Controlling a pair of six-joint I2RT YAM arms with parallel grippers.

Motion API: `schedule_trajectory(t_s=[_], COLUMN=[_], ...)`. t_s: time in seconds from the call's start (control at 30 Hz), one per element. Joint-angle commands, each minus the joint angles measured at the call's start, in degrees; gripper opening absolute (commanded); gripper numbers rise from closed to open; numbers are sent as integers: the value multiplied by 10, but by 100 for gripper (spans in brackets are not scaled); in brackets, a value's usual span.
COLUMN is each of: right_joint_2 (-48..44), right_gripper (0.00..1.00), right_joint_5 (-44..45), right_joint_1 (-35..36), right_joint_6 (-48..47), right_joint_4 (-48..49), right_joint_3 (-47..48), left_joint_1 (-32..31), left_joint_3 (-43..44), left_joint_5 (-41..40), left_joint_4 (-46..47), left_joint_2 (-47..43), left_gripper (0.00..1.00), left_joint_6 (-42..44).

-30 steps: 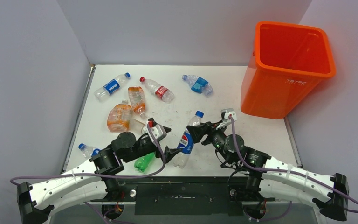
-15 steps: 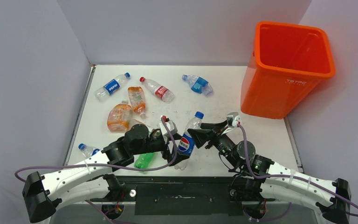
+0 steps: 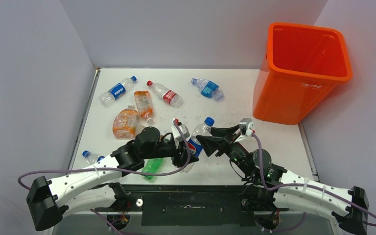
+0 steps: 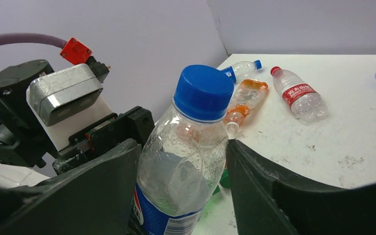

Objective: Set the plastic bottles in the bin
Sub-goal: Pick up the plastic bottle from the corner of the board.

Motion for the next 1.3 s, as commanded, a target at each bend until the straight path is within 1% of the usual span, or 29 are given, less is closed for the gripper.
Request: schedule_trajectory(t_s=[0.0,0.03,0.13,0.17,0.3,0.37,0.47,0.57,0.7,0.8,0.93,1.07,1.2,1.27], right_joint_2=[-13,-20,-43,-46,-19,-5,18,45,75,81,81,91,97,104], right_gripper=[73,80,93,95,97,97,95,90,81,79,76,69,66,64], right_joint_5=[-20,-22,-40,-41,-23,-52,-89,-80,-48,-17,-10,0,3,3], right_joint_1=[6,5,5,5,5,5,5,5,6,6,6,6,5,6], right_joint_6=[15,21,32,35,40,33,36,43,43,38,42,47,50,52], right_joint_4=[-96,-131,-221,-264,-416,-441,-439,-435,-397,-336,-257,-235,-215,-210], right_joint_3=[76,92,145,177,280,309,325,331,317,286,252,246,240,238], left_joint_1=[-8,-9,-13,-16,-26,-31,-40,-50,-57,-59,-62,-67,-69,-69], left_joint_3=[8,-4,-43,-55,-108,-134,-146,-142,-135,-124,-116,-117,-112,-110], left_joint_5=[-5,-17,-66,-86,-150,-175,-204,-235,-253,-252,-250,-250,-248,-245], left_joint_4=[36,46,92,103,159,196,212,204,189,173,162,159,154,152], left_joint_2=[-20,-28,-61,-72,-113,-131,-144,-147,-149,-143,-139,-140,-135,-132], left_gripper=[36,34,27,26,25,23,16,11,10,9,7,5,3,3], left_joint_6=[34,40,77,96,185,217,240,246,236,224,217,221,218,217])
